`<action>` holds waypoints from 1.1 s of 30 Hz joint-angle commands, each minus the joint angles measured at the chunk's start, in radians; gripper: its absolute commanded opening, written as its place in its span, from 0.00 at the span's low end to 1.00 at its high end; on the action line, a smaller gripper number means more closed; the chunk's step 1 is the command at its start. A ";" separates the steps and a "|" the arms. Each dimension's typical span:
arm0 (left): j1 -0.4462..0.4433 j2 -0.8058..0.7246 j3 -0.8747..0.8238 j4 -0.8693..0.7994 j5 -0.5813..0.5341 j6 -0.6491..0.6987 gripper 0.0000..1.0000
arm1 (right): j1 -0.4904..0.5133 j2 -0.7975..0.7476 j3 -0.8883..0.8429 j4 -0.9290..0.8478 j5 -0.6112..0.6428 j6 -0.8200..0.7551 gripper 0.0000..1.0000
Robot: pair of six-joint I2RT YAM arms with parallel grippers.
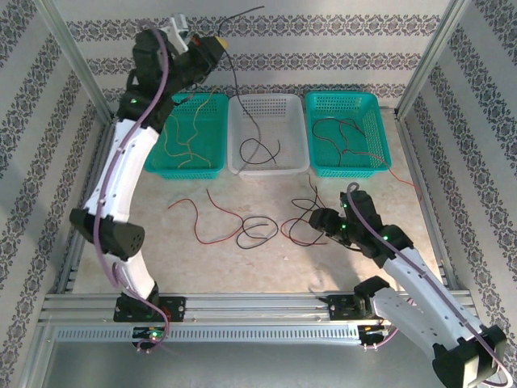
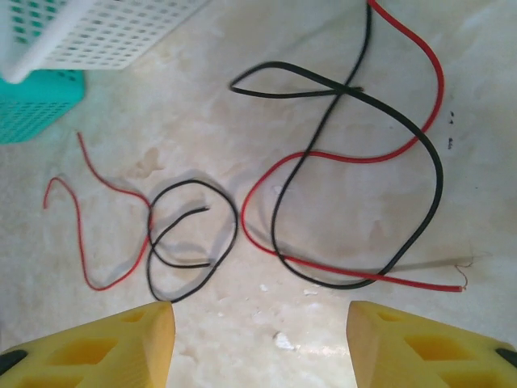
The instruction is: Untangle the cables
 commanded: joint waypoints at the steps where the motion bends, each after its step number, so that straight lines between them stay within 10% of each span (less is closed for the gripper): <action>1: 0.004 0.037 0.043 0.098 -0.008 -0.032 0.00 | 0.029 -0.019 0.081 -0.148 0.038 -0.043 0.60; 13: -0.036 0.287 0.027 0.077 -0.068 0.000 0.01 | 0.067 0.005 0.259 -0.234 0.097 -0.043 0.62; 17: -0.049 0.349 0.021 0.093 -0.004 0.004 0.37 | 0.068 0.020 0.286 -0.241 0.104 -0.045 0.63; 21: -0.062 0.302 -0.049 0.092 -0.046 0.051 0.53 | 0.068 0.068 0.315 -0.244 0.107 -0.070 0.63; 33: -0.104 -0.021 -0.334 0.040 -0.101 0.195 0.54 | 0.057 0.303 0.326 -0.199 0.089 -0.177 0.64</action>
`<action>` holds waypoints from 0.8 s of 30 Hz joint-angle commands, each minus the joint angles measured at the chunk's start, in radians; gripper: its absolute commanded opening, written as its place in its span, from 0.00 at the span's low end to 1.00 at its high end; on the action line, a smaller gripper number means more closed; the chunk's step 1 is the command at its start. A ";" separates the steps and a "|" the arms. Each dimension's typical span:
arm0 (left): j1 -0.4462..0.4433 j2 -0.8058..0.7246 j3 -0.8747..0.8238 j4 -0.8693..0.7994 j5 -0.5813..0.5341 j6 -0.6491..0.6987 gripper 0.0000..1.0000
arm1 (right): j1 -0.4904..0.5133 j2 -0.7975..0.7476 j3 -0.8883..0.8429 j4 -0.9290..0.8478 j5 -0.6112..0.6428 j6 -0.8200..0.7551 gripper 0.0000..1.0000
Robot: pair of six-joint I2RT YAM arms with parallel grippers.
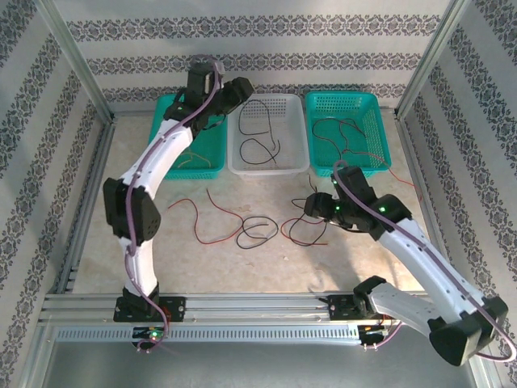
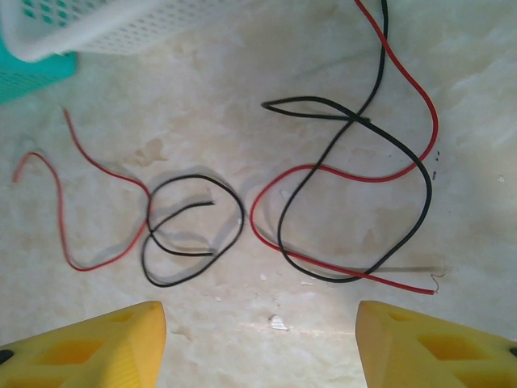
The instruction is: Untangle the cables
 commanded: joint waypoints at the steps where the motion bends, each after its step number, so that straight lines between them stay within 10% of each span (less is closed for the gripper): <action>1: -0.039 -0.178 -0.153 0.049 -0.012 0.074 0.53 | -0.006 0.062 -0.002 0.017 0.016 -0.075 0.64; 12: -0.053 -0.765 -0.711 -0.158 -0.055 0.200 0.60 | -0.109 0.308 -0.024 0.083 0.077 -0.255 0.70; 24: -0.059 -1.012 -0.996 -0.220 -0.151 0.071 0.54 | -0.159 0.536 -0.003 0.211 0.102 -0.328 0.63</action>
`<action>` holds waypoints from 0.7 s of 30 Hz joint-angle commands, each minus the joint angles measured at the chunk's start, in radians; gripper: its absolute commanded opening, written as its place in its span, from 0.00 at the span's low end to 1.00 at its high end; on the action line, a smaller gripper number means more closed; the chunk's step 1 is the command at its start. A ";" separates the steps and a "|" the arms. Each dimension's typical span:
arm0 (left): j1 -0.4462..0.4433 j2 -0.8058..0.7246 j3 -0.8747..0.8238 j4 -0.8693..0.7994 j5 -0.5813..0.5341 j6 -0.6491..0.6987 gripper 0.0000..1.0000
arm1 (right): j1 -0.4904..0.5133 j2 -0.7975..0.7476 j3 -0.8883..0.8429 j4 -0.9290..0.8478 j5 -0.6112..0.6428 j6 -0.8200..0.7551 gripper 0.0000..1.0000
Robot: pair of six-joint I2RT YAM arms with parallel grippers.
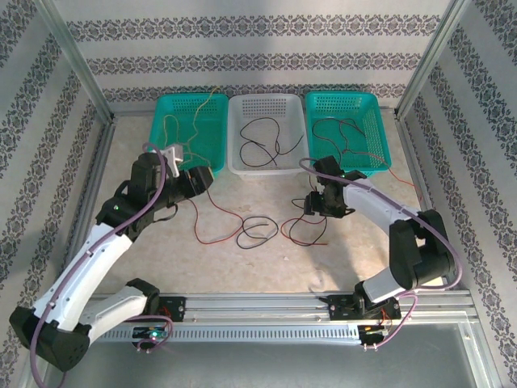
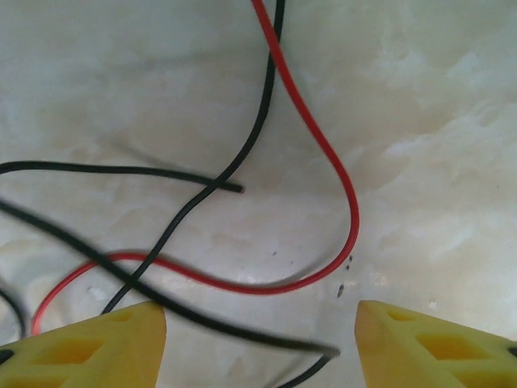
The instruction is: Untangle the cables
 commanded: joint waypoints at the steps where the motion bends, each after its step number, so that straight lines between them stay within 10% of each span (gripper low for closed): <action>1: -0.008 -0.047 -0.064 -0.007 -0.039 -0.058 0.51 | -0.006 0.029 0.009 0.030 0.037 -0.038 0.62; 21: -0.043 0.095 -0.033 0.054 0.014 -0.048 0.40 | 0.122 -0.243 0.094 -0.141 0.016 0.027 0.00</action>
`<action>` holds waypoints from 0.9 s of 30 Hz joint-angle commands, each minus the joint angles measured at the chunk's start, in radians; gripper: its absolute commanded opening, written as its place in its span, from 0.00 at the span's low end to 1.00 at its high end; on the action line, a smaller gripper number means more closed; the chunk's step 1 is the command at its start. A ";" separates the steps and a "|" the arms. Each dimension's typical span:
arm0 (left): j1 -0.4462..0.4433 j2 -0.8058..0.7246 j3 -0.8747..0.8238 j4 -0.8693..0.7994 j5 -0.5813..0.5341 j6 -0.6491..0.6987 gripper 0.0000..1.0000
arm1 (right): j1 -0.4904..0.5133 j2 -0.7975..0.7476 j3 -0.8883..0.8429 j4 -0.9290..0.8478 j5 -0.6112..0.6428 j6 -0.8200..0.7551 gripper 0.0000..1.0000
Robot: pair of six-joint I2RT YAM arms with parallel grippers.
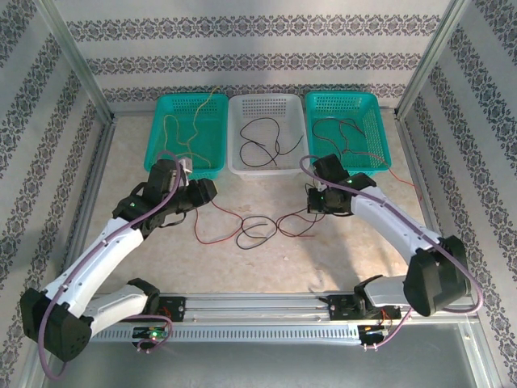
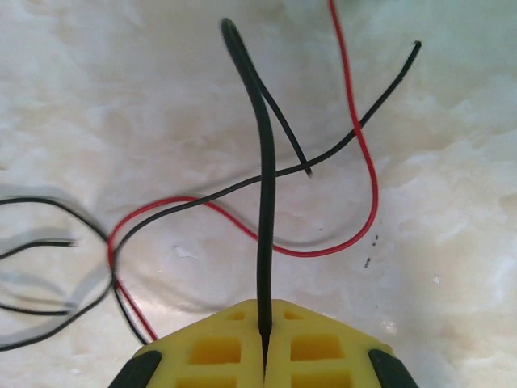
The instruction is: Untangle the cables
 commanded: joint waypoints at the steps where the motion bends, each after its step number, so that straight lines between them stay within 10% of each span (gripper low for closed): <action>1: -0.015 0.012 0.039 0.043 0.011 0.013 0.40 | 0.046 -0.053 0.064 -0.079 0.007 0.026 0.00; 27: -0.283 0.273 0.087 0.555 0.226 -0.056 0.50 | 0.190 -0.137 0.650 -0.101 -0.063 0.111 0.00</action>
